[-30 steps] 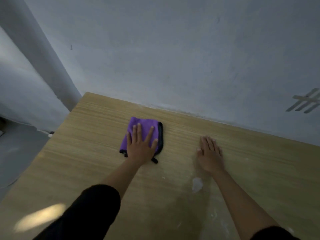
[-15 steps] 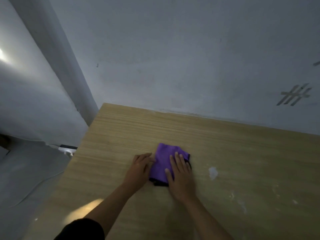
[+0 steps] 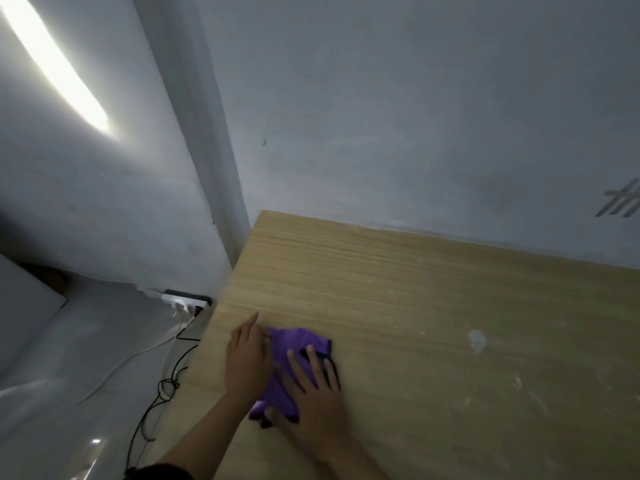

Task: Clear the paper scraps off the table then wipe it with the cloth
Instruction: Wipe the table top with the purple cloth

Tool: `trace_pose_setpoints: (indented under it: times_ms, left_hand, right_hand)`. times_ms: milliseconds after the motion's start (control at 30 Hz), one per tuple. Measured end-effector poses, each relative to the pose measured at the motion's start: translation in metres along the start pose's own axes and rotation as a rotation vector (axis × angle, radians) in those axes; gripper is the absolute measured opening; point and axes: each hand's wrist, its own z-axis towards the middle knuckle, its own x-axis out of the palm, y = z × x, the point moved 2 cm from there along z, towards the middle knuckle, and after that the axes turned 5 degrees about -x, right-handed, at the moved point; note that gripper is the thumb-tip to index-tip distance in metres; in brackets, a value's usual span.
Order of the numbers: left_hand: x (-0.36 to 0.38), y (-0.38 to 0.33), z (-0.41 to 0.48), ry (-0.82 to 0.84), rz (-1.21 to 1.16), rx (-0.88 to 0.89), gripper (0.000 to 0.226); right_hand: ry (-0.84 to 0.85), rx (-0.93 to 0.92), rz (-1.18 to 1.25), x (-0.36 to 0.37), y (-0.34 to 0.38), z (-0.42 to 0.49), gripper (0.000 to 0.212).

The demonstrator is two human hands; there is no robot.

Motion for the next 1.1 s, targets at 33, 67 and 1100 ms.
trace_pose_setpoints:
  times_ms: [33, 67, 1100]
  left_hand:
    - [-0.005, 0.006, -0.001, -0.007, -0.005, -0.027, 0.045]
    - [-0.01, 0.013, -0.001, -0.016, -0.009, -0.047, 0.044]
    - [-0.027, 0.031, 0.031, 0.071, -0.288, -0.201, 0.017]
  right_hand:
    - [-0.021, -0.052, -0.012, 0.001, -0.007, 0.003, 0.062]
    - [-0.037, -0.084, -0.024, 0.0, -0.018, 0.007, 0.06]
    - [-0.136, 0.602, 0.439, -0.027, -0.009, 0.078, 0.056]
